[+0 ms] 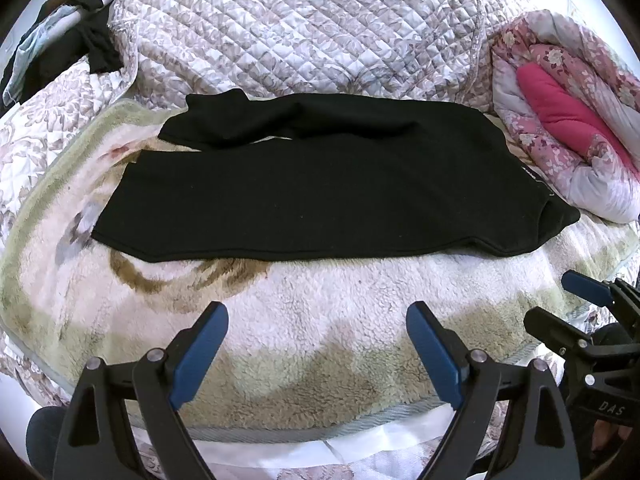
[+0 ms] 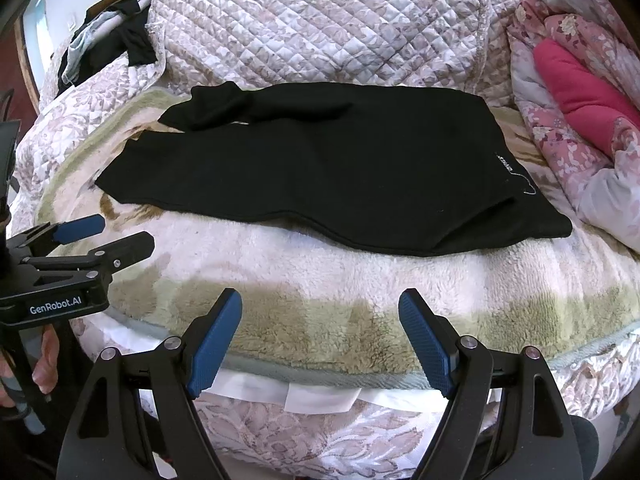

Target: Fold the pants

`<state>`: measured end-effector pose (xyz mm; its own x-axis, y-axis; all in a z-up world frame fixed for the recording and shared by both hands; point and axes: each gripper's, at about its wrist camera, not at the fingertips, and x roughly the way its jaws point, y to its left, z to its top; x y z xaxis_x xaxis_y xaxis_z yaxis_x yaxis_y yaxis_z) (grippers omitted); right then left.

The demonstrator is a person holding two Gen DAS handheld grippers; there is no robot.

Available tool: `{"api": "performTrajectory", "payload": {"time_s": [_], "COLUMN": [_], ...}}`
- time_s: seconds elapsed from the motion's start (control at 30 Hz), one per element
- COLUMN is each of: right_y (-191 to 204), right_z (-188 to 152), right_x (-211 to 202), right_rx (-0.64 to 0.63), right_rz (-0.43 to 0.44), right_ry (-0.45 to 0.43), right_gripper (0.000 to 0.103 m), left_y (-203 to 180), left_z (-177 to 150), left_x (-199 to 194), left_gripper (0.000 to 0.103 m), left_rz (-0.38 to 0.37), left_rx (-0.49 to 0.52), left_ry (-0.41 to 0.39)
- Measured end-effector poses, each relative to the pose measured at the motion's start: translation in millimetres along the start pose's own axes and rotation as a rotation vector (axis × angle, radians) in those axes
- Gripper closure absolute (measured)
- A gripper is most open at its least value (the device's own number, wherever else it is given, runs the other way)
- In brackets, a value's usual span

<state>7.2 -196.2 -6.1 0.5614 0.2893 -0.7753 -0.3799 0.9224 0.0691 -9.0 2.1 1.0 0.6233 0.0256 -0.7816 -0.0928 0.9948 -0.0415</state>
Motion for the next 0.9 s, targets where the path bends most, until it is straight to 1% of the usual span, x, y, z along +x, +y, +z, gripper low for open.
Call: {"api": "performTrajectory", "payload": {"time_s": [0.67, 0.9], "right_y": [-3.7, -3.5], "right_z": [-1.9, -2.3], "right_x": [5.9, 9.5], "right_rx": [0.022, 0.013], "right_rz": [-0.007, -0.011], "right_ry": [0.032, 0.027], "right_gripper": [0.023, 0.023], "left_y": [-3.4, -0.3], "left_z": [-4.0, -4.1], "left_x": [-1.2, 2.0], "left_gripper": [0.012, 0.012], "left_rz": [-0.003, -0.008], "left_rx": [-0.006, -0.015], "left_ry": [-0.005, 0.002]}}
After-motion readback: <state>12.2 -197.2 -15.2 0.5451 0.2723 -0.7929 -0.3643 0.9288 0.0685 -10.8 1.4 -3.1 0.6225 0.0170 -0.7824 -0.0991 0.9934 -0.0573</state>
